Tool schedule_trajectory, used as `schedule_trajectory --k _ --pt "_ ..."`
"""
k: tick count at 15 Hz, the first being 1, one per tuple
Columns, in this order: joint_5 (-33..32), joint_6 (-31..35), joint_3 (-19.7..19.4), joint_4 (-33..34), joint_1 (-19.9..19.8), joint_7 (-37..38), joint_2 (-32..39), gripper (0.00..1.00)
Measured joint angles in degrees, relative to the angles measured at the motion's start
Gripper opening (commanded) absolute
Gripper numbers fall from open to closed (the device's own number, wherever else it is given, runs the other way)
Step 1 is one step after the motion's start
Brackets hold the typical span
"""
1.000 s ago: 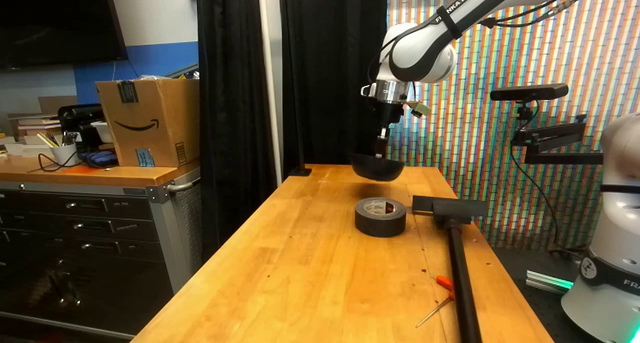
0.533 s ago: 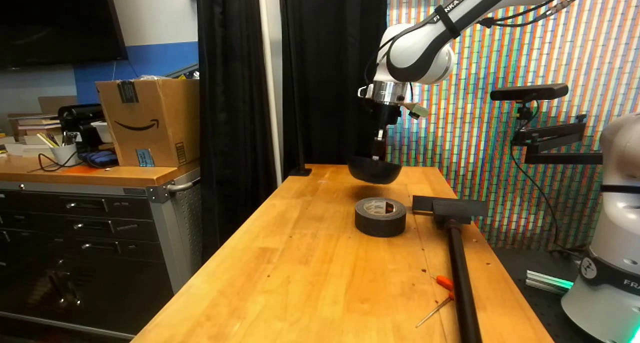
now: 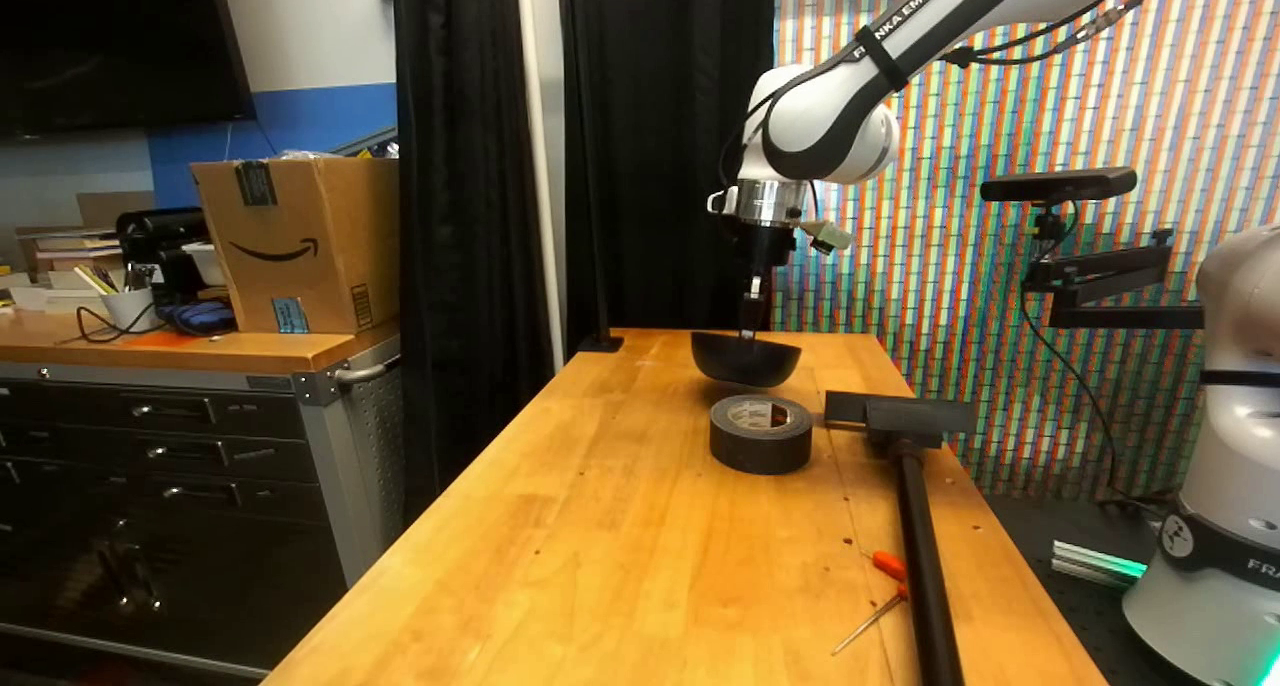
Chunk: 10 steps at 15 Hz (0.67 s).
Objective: Move the black bowl to the right
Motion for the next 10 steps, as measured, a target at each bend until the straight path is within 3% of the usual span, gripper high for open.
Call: schedule_trajectory --k 9,10 --pt "0.0 0.0 0.7 0.0 0.0 0.0 1.1 0.04" --pt "0.0 0.0 0.8 0.0 0.0 0.0 1.3 0.23"
